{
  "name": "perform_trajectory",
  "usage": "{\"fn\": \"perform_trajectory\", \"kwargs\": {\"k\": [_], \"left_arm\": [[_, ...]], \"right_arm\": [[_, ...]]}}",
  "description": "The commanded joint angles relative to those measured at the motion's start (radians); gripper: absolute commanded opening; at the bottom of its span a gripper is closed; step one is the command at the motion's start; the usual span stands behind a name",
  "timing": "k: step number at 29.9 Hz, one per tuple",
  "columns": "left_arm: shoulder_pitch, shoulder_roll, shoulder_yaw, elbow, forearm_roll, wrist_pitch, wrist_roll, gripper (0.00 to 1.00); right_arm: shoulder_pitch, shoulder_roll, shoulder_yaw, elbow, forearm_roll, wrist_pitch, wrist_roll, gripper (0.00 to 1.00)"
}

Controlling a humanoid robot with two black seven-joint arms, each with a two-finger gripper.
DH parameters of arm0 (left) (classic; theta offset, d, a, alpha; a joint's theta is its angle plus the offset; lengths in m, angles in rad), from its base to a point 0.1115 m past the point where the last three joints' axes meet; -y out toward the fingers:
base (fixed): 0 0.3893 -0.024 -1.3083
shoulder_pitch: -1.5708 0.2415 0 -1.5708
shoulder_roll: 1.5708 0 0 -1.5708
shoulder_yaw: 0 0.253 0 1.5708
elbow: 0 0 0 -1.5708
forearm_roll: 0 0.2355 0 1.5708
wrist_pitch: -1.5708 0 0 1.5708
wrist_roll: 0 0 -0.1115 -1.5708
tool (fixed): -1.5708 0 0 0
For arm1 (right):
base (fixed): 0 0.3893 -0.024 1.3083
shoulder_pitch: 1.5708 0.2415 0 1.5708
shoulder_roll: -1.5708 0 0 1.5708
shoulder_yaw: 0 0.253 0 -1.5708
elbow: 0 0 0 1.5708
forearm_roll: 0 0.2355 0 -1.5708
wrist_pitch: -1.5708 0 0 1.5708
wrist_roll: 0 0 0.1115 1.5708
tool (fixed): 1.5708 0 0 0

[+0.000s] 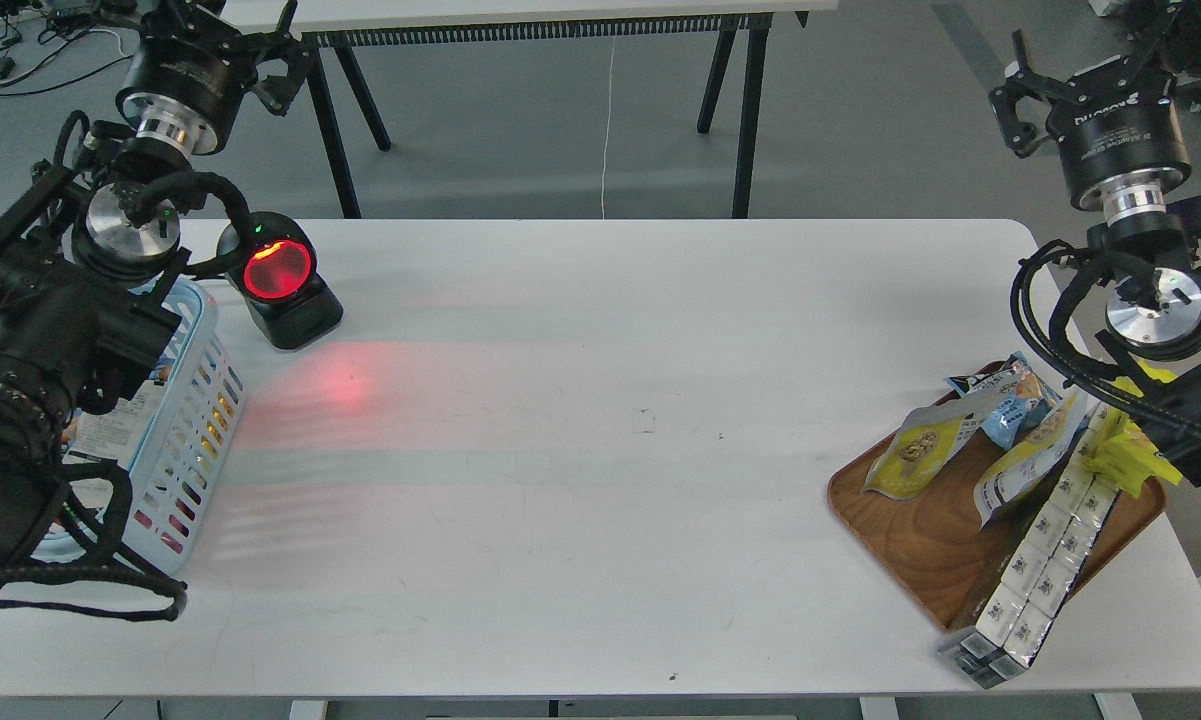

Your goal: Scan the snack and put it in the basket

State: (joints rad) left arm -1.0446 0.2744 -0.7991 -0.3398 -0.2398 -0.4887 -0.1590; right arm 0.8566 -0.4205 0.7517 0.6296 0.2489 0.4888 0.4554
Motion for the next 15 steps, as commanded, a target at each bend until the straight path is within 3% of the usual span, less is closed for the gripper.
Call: {"fn": "perform_trajectory", "kwargs": {"k": [1, 9, 15], "left_arm": [[0.000, 0.002, 0.001, -0.001, -0.003, 0.000, -0.001, 1.00], [-0.014, 0.003, 0.012, -0.001, -0.001, 0.000, 0.007, 1.00], [-0.026, 0.009, 0.009, -0.001, -0.001, 0.000, 0.009, 1.00]], "right_arm": [[-0.005, -0.001, 0.000, 0.005, 0.000, 0.000, 0.000, 0.99], [0.010, -0.061, -0.017, 0.044, -0.008, 0.000, 0.000, 0.99], [0.123, -0.240, -0.133, 0.162, -0.101, 0.000, 0.000, 0.99]]}}
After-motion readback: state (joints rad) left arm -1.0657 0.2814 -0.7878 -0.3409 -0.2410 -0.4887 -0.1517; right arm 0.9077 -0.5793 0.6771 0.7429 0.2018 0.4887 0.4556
